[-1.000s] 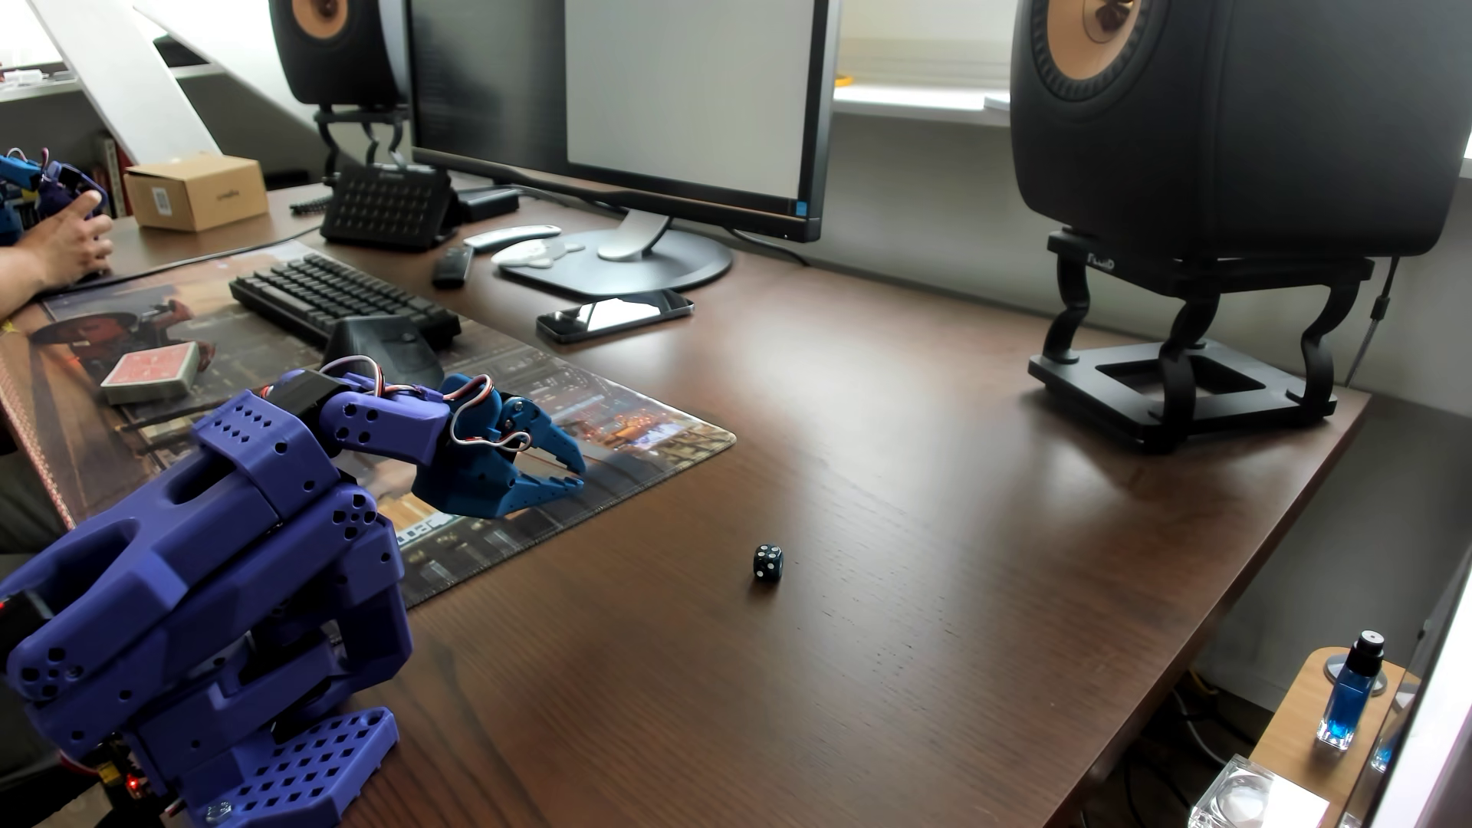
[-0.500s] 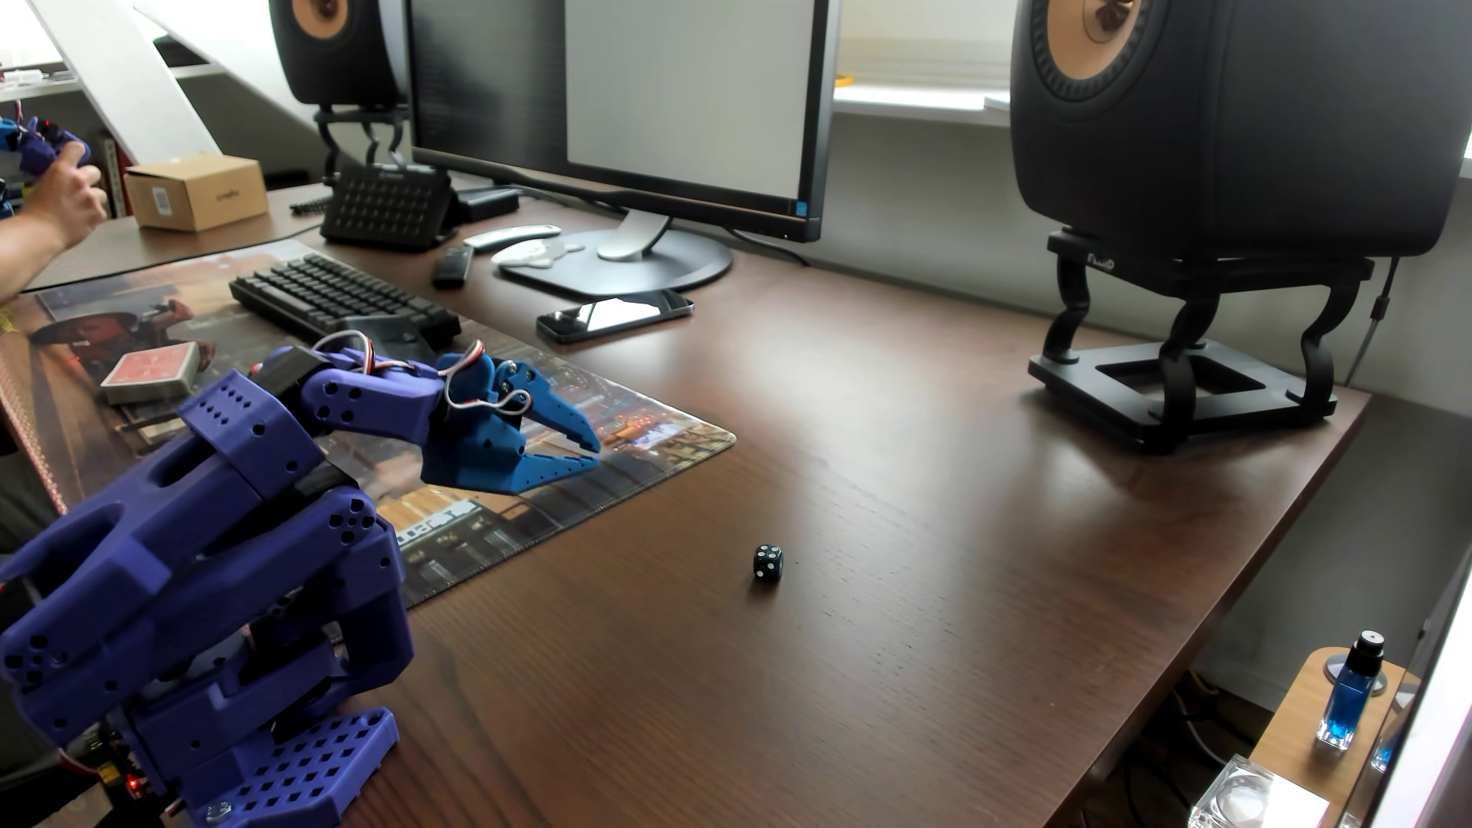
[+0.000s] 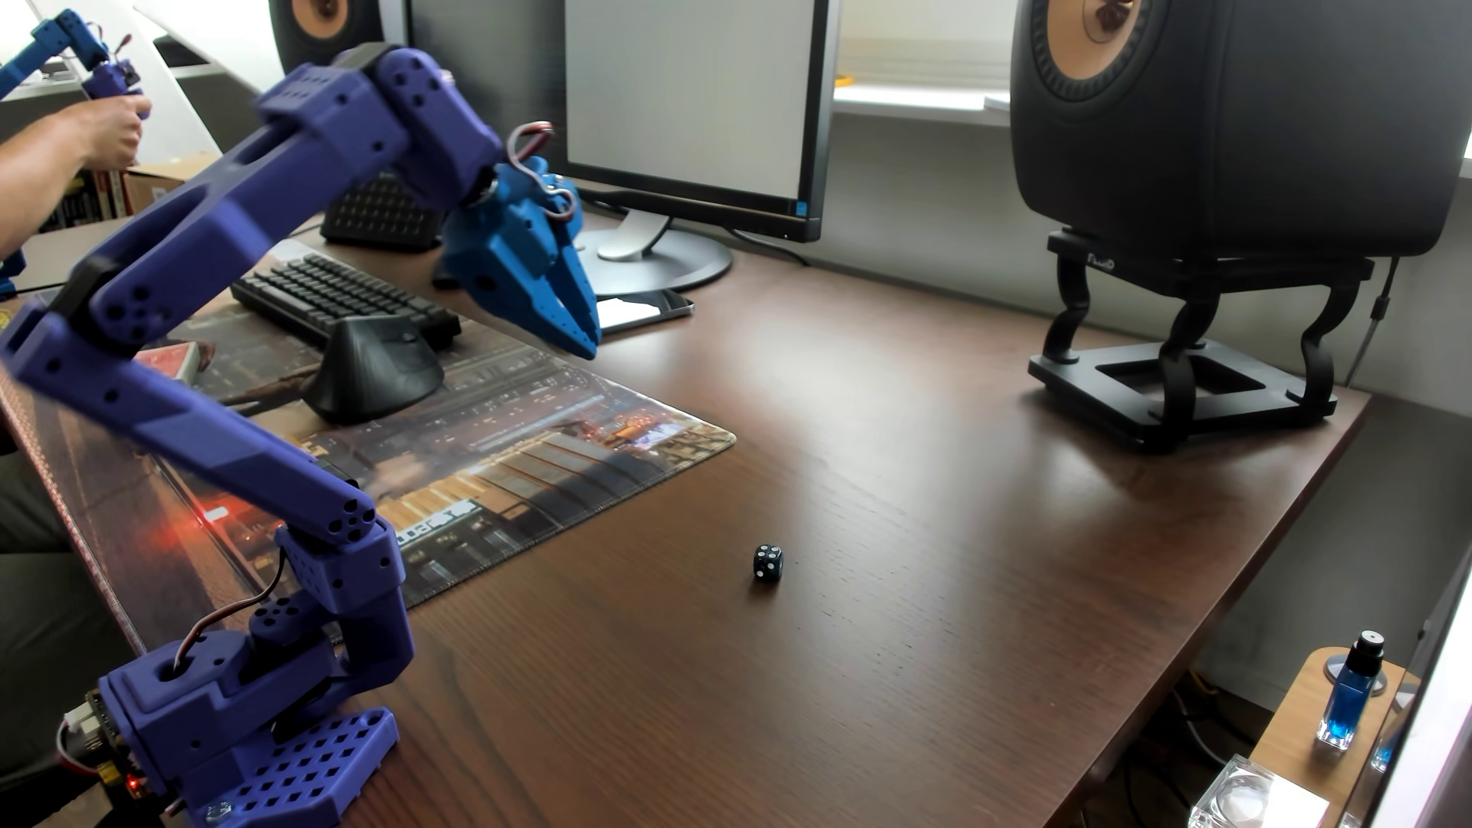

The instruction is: Grab the blue dice

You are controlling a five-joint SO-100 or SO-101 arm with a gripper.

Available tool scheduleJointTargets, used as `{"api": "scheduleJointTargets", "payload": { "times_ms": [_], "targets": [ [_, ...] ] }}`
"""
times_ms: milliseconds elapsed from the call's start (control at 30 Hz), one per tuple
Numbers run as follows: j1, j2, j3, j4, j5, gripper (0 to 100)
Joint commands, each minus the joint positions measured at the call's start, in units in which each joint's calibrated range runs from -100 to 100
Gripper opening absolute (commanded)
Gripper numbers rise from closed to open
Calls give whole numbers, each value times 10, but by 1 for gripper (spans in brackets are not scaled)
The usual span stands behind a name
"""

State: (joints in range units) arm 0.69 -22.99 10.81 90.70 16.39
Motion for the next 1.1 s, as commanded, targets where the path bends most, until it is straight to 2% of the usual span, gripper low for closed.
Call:
{"api": "scheduleJointTargets", "payload": {
  "times_ms": [0, 133, 233, 633, 1067],
  "targets": [
    [22, 362, -450, 92, 23, 7],
    [54, 452, -493, 74, 26, 7],
    [79, 497, -497, 66, 48, 7],
    [193, 597, -552, 66, 96, 7],
    [207, 627, -510, 72, 96, 7]
  ]
}}
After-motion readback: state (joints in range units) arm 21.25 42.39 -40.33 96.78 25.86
